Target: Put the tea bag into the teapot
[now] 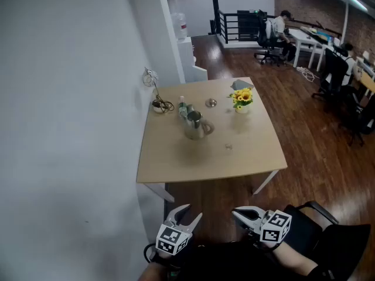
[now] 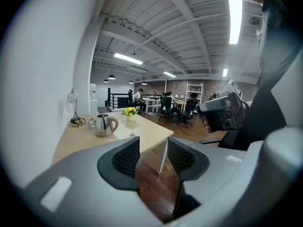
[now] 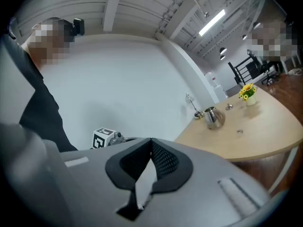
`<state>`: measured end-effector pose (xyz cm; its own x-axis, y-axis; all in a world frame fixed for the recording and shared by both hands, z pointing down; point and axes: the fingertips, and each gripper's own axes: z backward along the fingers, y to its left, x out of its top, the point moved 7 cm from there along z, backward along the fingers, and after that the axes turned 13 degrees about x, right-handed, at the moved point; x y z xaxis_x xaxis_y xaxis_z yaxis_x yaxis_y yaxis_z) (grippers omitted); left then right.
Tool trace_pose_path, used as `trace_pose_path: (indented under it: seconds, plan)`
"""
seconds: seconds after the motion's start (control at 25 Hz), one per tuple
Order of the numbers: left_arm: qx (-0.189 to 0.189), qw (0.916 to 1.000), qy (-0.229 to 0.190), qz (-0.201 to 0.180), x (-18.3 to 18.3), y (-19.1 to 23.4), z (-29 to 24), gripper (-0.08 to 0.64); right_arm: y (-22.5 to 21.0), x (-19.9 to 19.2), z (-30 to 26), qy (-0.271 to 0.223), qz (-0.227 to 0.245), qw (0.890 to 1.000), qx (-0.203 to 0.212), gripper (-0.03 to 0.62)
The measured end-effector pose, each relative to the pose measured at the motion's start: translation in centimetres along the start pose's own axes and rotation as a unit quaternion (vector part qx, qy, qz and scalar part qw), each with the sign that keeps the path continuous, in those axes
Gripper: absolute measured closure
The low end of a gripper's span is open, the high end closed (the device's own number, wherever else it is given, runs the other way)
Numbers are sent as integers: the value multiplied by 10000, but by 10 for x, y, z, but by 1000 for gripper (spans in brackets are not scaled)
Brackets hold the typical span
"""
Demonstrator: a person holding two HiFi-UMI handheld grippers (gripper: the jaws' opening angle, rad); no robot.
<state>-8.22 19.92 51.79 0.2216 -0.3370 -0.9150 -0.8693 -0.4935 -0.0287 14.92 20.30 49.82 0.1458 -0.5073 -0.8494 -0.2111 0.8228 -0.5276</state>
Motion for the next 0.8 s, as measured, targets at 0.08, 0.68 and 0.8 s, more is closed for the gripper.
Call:
trace_pose_path:
  seconds: [0.08,0.68,0.8]
  plan:
    - [54,10000,14,-14,3,-2,-9,380,-9,3,5,23,9,10000,34,584]
    - [126,9999,91,51,15,42,-83,380,-93,27,-9,43,-153,9999,-69,584]
    - [35,9999,80,63,21,67,-113,380,-122,45,-26,9,-87,9998,-178,584]
